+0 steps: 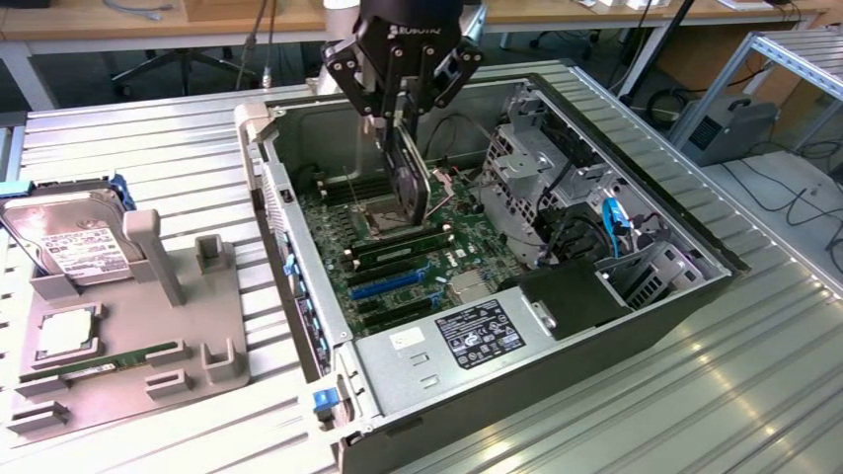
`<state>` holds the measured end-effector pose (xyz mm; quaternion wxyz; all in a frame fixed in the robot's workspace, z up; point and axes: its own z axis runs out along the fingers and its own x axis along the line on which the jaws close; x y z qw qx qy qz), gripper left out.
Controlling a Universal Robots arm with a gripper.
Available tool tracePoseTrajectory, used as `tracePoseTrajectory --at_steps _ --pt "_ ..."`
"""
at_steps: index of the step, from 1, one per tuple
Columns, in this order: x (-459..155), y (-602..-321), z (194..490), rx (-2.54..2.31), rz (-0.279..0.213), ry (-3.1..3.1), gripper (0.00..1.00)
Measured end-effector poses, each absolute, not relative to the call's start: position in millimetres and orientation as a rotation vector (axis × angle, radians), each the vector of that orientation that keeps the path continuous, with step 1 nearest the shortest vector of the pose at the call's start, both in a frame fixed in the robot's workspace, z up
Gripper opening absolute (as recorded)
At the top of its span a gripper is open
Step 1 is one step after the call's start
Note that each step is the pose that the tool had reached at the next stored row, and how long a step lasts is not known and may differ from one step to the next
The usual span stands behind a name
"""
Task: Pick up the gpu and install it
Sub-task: 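Pick up the gpu and move the gpu toward the slot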
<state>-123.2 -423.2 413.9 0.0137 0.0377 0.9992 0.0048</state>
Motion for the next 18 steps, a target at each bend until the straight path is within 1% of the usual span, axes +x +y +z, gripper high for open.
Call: tracePoseTrajectory --at_steps 11,18 --pt "-102 -423 409 0.117 0.014 3.112 0.27" --pt "-86 -423 400 0.117 0.014 3.112 0.27"
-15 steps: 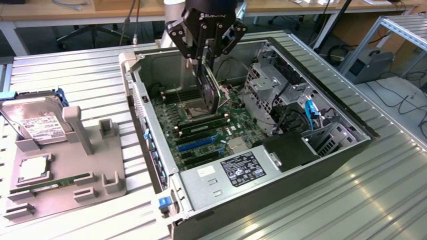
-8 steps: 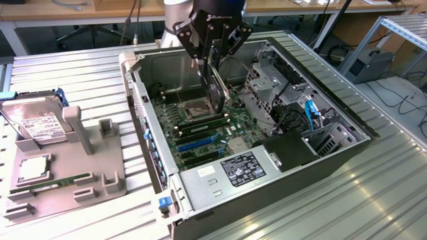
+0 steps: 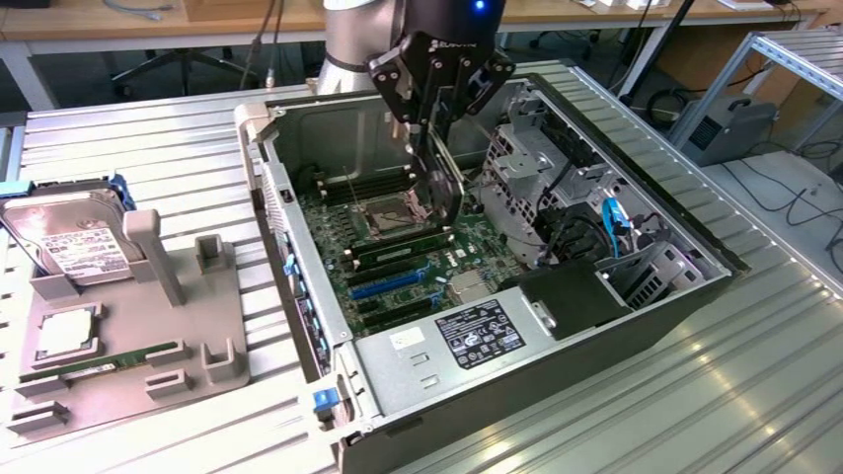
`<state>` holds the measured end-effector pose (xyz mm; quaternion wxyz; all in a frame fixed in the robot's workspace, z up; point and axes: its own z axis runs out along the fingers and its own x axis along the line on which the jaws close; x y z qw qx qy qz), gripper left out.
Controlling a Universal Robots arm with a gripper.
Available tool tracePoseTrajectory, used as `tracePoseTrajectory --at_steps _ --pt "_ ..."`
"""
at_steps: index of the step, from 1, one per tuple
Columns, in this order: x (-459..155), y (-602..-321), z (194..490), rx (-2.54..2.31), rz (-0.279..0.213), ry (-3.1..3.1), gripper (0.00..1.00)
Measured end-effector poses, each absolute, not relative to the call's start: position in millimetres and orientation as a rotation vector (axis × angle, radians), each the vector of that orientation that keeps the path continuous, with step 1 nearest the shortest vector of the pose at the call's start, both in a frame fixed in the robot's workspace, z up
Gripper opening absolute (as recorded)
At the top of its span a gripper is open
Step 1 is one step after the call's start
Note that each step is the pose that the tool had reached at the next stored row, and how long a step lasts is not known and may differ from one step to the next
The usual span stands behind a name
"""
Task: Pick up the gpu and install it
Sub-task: 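Pick up the gpu and move the gpu toward the slot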
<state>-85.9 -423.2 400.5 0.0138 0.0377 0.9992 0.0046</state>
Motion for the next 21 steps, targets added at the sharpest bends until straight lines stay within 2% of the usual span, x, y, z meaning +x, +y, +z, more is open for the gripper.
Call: tracePoseTrajectory --at_steps 21 --pt "-46 -422 379 0.117 0.014 3.112 0.27"
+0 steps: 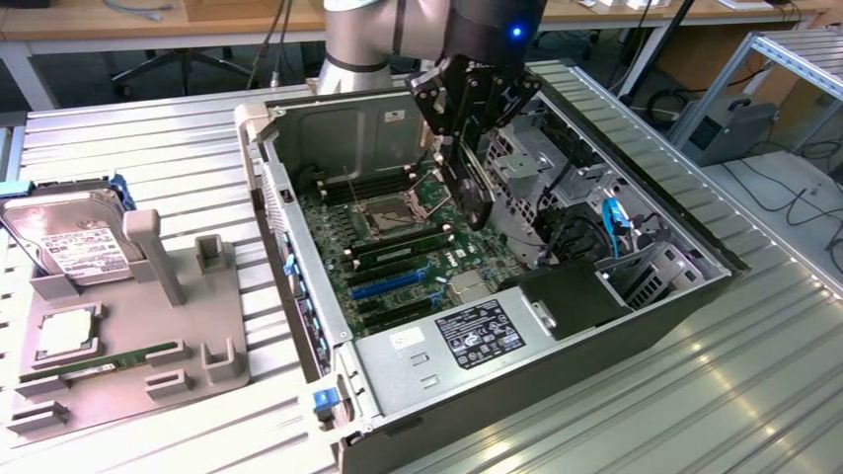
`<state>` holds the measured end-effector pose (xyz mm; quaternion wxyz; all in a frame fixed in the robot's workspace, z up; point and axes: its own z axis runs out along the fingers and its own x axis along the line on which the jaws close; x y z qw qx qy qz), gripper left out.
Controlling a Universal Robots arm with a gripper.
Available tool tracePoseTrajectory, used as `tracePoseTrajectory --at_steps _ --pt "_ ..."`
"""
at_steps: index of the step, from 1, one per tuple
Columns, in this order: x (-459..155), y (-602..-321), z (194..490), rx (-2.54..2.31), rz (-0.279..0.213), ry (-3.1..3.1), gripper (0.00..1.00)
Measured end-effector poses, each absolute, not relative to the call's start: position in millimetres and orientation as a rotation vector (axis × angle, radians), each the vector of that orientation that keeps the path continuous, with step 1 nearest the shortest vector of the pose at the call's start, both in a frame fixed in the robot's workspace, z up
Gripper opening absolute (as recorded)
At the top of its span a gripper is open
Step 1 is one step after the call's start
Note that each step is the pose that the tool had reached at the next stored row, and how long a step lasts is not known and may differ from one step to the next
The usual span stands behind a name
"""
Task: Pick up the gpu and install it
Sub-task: 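Pick up the gpu and move the gpu toward the slot, then insert the gpu into the slot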
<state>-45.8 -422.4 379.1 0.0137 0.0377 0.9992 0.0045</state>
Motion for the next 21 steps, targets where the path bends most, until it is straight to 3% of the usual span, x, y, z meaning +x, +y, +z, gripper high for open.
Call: tracePoseTrajectory --at_steps 21 --pt "-42.5 -422.3 376.1 0.022 0.015 3.114 0.27"
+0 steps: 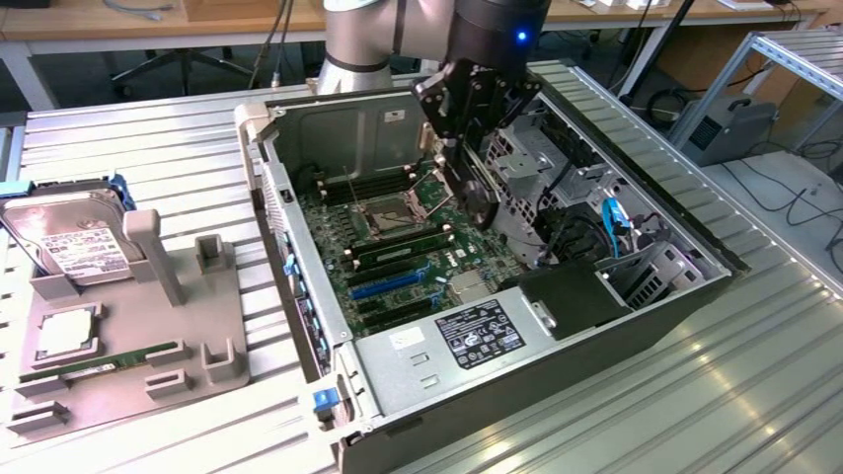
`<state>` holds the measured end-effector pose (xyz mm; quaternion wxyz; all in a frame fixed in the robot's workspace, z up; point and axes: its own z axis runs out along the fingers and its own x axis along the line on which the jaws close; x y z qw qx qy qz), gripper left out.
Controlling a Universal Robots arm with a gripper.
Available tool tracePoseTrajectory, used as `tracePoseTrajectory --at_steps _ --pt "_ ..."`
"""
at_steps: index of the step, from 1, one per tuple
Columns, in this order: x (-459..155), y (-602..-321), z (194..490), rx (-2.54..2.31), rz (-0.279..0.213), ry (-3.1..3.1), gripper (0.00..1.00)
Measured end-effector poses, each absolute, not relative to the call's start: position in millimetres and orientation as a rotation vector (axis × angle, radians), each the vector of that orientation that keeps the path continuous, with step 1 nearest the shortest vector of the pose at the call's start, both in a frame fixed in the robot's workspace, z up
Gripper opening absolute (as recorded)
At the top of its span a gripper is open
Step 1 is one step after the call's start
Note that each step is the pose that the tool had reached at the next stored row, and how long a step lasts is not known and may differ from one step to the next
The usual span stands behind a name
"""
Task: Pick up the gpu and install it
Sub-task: 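Insert the gpu into the slot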
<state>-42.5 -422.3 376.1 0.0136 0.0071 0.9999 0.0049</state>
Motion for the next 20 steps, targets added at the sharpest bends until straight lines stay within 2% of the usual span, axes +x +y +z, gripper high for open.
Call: tracePoseTrajectory --at_steps 20 --pt "-42.2 -422.3 374.2 -0.602 0.023 3.058 0.27"
